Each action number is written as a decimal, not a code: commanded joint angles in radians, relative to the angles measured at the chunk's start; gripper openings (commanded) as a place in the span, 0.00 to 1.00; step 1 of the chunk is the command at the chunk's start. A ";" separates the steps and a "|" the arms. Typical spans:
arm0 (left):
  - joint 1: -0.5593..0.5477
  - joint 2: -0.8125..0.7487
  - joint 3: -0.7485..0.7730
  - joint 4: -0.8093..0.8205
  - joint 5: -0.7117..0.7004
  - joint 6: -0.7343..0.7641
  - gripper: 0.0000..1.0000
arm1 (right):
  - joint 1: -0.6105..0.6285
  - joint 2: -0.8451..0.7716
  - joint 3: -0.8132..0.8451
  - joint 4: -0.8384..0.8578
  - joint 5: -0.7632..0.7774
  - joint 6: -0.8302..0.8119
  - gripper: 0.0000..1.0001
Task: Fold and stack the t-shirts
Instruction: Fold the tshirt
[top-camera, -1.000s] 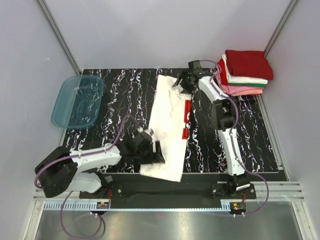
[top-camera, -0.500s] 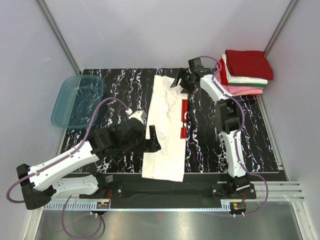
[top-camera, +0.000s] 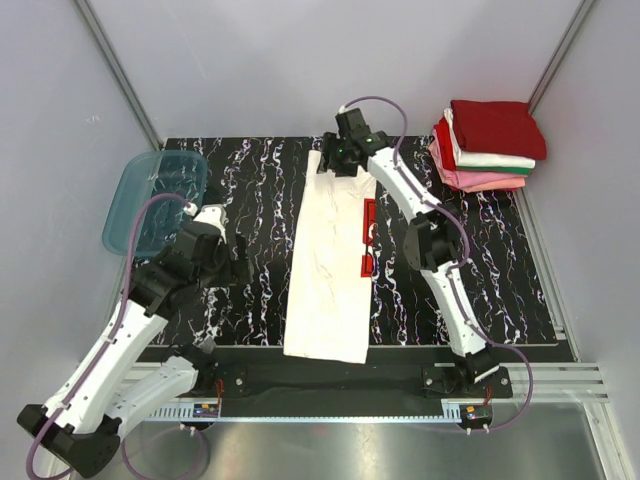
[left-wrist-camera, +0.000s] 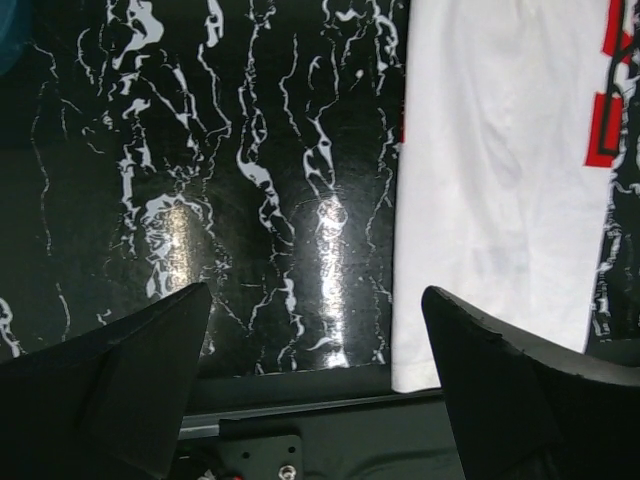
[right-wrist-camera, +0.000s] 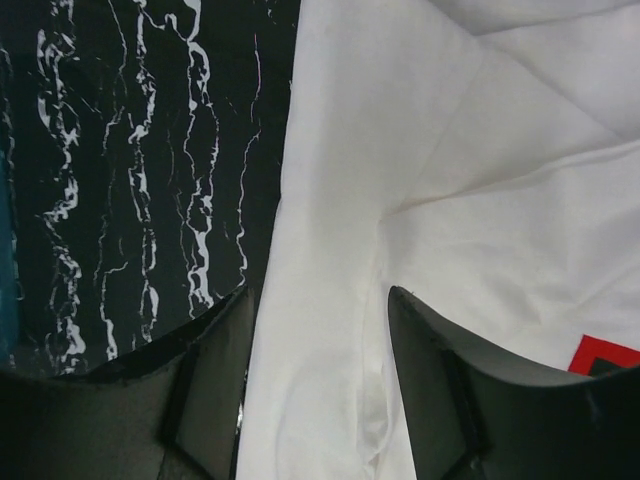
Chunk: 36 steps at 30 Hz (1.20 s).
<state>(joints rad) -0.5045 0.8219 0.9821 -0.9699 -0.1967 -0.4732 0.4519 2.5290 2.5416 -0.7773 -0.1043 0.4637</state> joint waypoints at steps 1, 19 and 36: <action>0.012 -0.029 -0.032 0.103 0.036 0.096 0.93 | 0.030 0.088 0.113 -0.074 0.100 -0.063 0.63; 0.034 -0.138 -0.132 0.217 0.032 0.102 0.95 | 0.073 0.157 0.099 -0.045 0.281 -0.103 0.20; 0.081 -0.142 -0.138 0.223 0.033 0.102 0.94 | 0.074 -0.311 -0.518 0.098 0.344 -0.031 0.04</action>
<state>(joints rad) -0.4297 0.6827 0.8539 -0.8009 -0.1719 -0.3882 0.5125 2.3356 2.0846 -0.7338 0.2016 0.3985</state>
